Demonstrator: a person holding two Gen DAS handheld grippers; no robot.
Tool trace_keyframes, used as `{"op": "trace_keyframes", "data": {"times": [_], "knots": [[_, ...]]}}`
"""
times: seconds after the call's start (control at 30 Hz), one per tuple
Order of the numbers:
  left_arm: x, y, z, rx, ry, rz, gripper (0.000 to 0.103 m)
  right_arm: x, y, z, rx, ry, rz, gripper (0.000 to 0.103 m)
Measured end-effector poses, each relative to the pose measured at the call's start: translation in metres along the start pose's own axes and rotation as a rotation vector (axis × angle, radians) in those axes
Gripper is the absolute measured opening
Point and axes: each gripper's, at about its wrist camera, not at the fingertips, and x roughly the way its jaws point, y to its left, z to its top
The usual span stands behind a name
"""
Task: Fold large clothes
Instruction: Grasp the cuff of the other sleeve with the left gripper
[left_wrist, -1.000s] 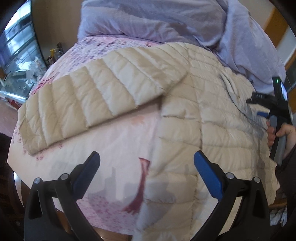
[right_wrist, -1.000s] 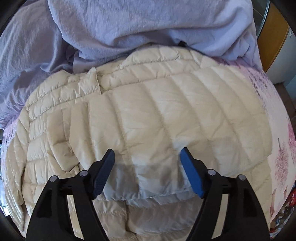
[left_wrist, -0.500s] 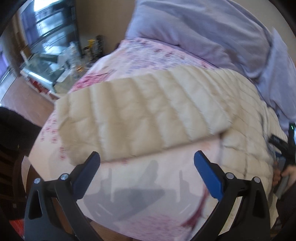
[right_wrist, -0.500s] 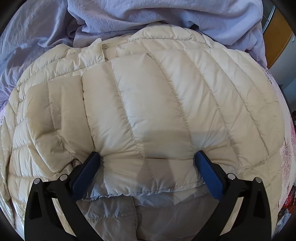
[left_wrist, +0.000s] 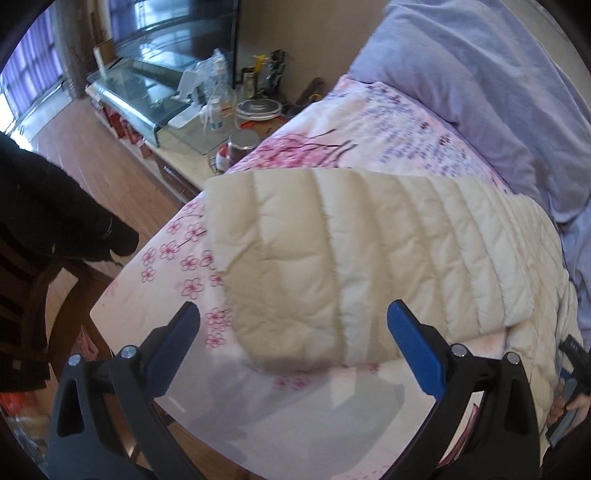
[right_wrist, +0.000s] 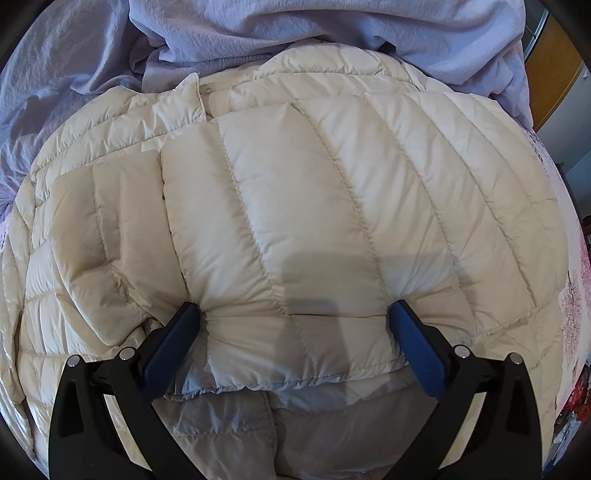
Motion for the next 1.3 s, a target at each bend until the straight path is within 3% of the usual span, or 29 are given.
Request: {"op": "trace_keyframes", "data": {"times": [0.07, 0.23, 0.53, 0.77, 1.13, 1.3], "knots": [[0.003, 0.010, 0.001, -0.054, 0.012, -0.019, 0.094, 0.001, 0.000, 0.002, 0.000, 0.004, 0.002, 0.102], [0.004, 0.022, 0.000, -0.131, 0.015, -0.039, 0.091, 0.002, -0.001, 0.003, -0.008, 0.005, 0.014, 0.102], [0.005, 0.038, -0.001, -0.262, 0.013, -0.098, 0.076, 0.003, -0.002, 0.003, -0.034, 0.016, 0.030, 0.102], [0.004, 0.043, -0.001, -0.283, 0.010, -0.070, 0.055, 0.004, -0.001, 0.004, -0.032, 0.014, 0.029, 0.102], [0.008, 0.028, 0.001, -0.243, 0.023, -0.048, 0.054, 0.002, 0.000, 0.000, -0.042, 0.012, 0.034, 0.102], [0.010, 0.023, 0.003, -0.231, 0.026, -0.037, 0.042, 0.002, -0.001, 0.002, -0.041, 0.012, 0.034, 0.102]]}}
